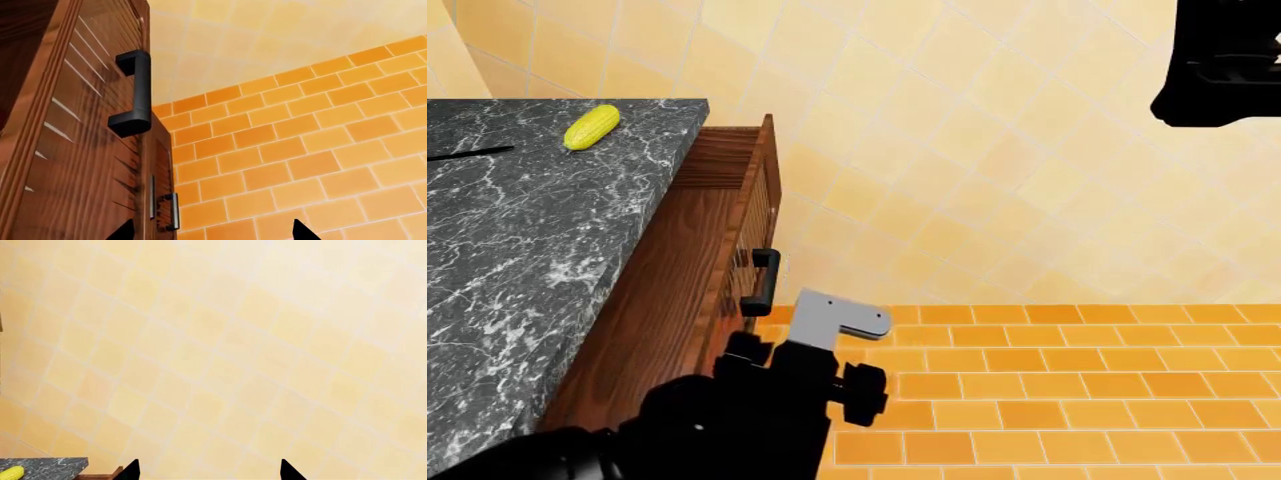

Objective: Close the right drawer.

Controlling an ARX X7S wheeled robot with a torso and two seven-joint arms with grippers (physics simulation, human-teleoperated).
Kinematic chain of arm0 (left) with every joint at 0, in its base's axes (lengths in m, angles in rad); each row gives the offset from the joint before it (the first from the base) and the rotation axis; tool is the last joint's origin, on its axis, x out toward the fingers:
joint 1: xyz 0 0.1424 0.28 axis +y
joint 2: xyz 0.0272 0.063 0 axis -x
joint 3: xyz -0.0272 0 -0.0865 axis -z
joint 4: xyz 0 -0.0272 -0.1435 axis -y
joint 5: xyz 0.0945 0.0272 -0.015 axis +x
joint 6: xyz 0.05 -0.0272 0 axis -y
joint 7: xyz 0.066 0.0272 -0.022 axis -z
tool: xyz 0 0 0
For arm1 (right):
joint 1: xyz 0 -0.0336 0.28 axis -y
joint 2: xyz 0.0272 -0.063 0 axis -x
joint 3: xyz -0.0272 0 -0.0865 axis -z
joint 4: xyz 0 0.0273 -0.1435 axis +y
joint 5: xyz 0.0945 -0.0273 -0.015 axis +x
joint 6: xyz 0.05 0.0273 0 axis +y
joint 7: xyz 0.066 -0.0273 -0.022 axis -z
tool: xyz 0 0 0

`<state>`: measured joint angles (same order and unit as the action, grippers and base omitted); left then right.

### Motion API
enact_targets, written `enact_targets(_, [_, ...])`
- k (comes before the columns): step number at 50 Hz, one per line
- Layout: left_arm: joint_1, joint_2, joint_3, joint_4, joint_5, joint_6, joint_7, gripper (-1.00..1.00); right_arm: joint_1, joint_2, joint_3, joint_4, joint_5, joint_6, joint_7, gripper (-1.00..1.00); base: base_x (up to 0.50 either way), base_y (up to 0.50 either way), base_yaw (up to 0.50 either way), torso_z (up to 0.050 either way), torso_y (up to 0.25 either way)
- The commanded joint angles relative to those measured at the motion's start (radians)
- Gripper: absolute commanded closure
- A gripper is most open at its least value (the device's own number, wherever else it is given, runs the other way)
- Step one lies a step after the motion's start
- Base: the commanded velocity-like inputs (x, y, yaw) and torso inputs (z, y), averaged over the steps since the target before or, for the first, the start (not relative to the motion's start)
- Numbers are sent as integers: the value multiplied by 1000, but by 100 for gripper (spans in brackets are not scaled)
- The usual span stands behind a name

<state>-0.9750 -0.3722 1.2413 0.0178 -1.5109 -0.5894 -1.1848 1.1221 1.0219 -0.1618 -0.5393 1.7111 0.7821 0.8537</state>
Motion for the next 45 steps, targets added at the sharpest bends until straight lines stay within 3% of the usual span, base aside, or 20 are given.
enact_targets(1, [21,2,32,-80,54,8,33,-100,4,0,-1,-2,3,1,1,-100,0,0,0,0,0])
enact_targets(45, [53,12,58,-301,118,31,84,-100,13,0,-3,-1,7,0,4,-100,0,0,0,0,0])
